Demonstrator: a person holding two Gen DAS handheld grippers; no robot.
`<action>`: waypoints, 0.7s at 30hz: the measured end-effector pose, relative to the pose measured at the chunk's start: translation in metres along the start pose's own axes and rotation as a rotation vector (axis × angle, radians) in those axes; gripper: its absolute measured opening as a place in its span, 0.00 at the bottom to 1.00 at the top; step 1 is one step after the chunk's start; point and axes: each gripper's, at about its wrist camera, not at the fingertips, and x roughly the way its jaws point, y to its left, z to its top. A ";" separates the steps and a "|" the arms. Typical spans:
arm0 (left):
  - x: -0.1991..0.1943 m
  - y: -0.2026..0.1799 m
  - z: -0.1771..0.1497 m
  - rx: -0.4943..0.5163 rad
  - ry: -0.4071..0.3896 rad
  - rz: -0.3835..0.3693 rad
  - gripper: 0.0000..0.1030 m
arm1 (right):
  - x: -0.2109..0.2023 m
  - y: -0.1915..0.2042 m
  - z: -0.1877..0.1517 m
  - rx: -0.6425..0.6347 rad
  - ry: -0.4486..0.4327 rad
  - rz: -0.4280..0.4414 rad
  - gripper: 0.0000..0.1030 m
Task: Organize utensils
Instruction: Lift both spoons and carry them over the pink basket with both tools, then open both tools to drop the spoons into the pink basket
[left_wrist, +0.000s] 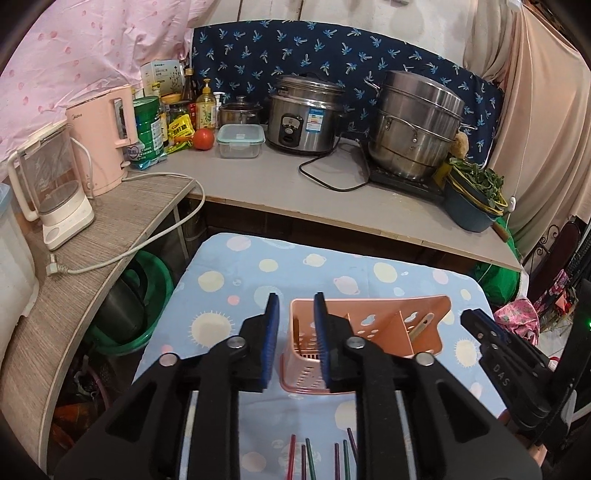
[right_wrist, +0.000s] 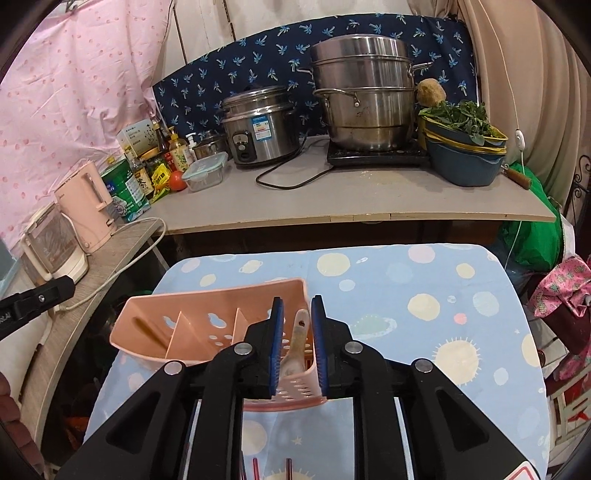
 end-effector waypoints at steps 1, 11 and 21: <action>-0.002 0.001 -0.001 -0.002 -0.002 0.004 0.25 | -0.004 -0.001 -0.001 0.001 -0.002 0.001 0.17; -0.035 0.011 -0.029 0.001 -0.010 0.018 0.27 | -0.053 -0.011 -0.035 0.032 0.009 0.006 0.22; -0.060 0.022 -0.109 0.043 0.065 0.034 0.27 | -0.092 -0.017 -0.120 0.041 0.124 -0.010 0.23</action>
